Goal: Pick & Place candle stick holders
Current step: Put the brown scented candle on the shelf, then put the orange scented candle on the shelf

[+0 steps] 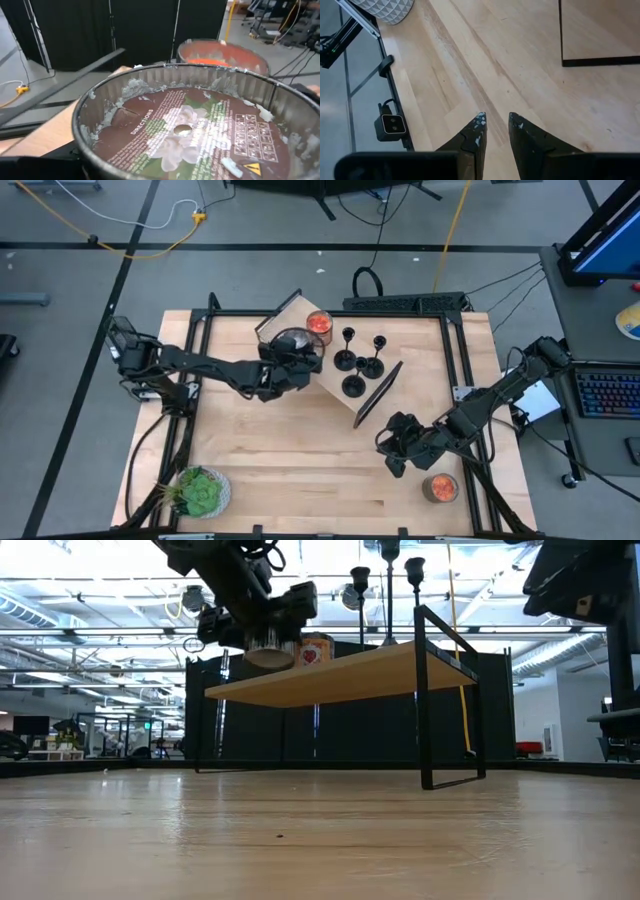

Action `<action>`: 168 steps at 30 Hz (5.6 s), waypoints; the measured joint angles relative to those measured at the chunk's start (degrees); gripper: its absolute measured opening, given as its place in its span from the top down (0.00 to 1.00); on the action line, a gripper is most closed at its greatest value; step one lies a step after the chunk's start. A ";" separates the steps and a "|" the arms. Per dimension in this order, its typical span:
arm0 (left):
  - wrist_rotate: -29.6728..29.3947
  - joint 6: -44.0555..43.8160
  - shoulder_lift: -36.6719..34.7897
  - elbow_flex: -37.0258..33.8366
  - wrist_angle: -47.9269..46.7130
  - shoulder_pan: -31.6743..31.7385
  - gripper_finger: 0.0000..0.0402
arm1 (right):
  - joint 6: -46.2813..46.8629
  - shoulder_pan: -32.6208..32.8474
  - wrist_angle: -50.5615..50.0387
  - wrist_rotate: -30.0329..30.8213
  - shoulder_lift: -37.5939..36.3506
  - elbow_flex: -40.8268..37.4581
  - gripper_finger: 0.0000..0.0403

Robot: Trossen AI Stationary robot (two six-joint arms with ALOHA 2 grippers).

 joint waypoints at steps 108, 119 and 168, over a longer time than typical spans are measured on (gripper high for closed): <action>9.91 7.95 -1.26 0.01 1.29 2.43 0.02 | 0.79 -0.04 0.93 -0.09 0.00 0.00 0.82; 9.84 14.77 -5.40 -0.04 4.29 2.43 0.02 | 0.72 -0.02 1.14 -0.02 -0.02 0.01 0.82; 7.86 -2.64 -11.38 0.00 -1.11 -35.73 0.02 | 37.50 16.60 -27.36 -36.12 -20.48 0.00 0.99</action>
